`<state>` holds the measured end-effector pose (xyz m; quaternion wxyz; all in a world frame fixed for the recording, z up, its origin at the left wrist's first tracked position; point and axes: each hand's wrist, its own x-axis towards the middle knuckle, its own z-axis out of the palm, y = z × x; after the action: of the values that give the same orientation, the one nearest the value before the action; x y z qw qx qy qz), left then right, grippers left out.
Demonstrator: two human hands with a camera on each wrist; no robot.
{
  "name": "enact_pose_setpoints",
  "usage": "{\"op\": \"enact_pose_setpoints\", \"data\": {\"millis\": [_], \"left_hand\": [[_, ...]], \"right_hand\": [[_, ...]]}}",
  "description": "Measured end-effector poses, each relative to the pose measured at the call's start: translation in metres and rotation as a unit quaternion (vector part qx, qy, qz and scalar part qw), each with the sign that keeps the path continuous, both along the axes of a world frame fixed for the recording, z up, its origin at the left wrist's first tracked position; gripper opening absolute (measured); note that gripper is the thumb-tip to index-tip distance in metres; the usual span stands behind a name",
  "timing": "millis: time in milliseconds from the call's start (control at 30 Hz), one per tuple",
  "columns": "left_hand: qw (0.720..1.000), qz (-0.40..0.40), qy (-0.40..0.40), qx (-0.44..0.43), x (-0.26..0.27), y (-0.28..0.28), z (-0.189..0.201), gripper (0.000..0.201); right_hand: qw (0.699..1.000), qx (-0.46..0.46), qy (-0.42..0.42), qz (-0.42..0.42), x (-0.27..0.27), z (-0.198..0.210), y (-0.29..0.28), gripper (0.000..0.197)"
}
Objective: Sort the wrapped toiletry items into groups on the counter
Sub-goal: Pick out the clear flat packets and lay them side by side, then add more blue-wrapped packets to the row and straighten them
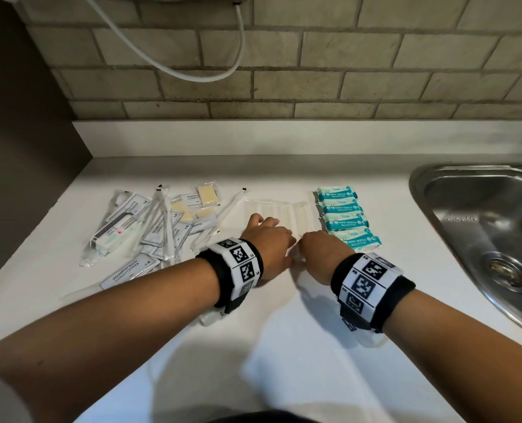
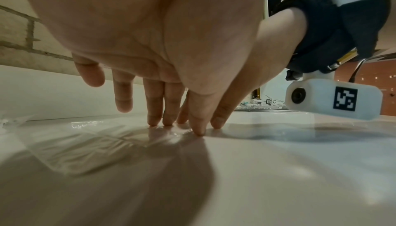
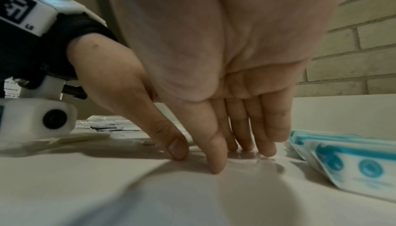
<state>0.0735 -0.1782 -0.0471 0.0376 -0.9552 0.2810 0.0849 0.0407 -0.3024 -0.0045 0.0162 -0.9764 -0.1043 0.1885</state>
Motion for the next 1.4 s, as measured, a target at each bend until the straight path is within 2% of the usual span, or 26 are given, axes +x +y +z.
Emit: {"op": "enact_pose_setpoints", "data": {"millis": [233,467,600,767,900,1000,1167,1300,1400], "left_hand": [[1.000,0.002,0.003,-0.005,0.002,0.000,-0.001,0.037],[0.998,0.022,0.016,-0.053,0.001,0.001,0.000,0.021],[0.998,0.019,0.014,-0.051,0.000,0.003,0.000,0.037],[0.994,0.035,0.018,-0.105,-0.004,0.015,0.016,0.057],[0.982,0.100,-0.004,-0.160,-0.004,0.057,0.041,0.054],[0.975,0.155,-0.031,-0.156,0.001,0.109,0.056,0.050],[0.948,0.278,-0.026,-0.152,0.006,0.209,0.057,0.044],[0.932,0.343,0.019,-0.111,0.008,0.256,0.043,0.060],[0.922,0.365,0.057,-0.113,0.008,0.268,0.031,0.071]], "right_hand": [[1.000,0.008,-0.002,0.000,-0.001,0.002,0.000,0.029],[1.000,0.015,-0.011,-0.014,0.004,-0.003,-0.001,0.024],[1.000,0.012,-0.007,-0.001,0.005,-0.002,-0.001,0.024],[1.000,0.006,-0.018,-0.003,0.006,-0.001,0.000,0.030],[0.998,0.034,-0.053,-0.001,0.011,0.010,0.015,0.030],[0.994,0.033,-0.073,0.073,0.015,0.019,0.042,0.037],[0.976,0.056,-0.080,0.196,0.032,0.019,0.109,0.035],[0.970,0.073,-0.059,0.224,0.060,0.011,0.166,0.028],[0.977,0.083,-0.024,0.193,0.077,0.002,0.198,0.040]]}}
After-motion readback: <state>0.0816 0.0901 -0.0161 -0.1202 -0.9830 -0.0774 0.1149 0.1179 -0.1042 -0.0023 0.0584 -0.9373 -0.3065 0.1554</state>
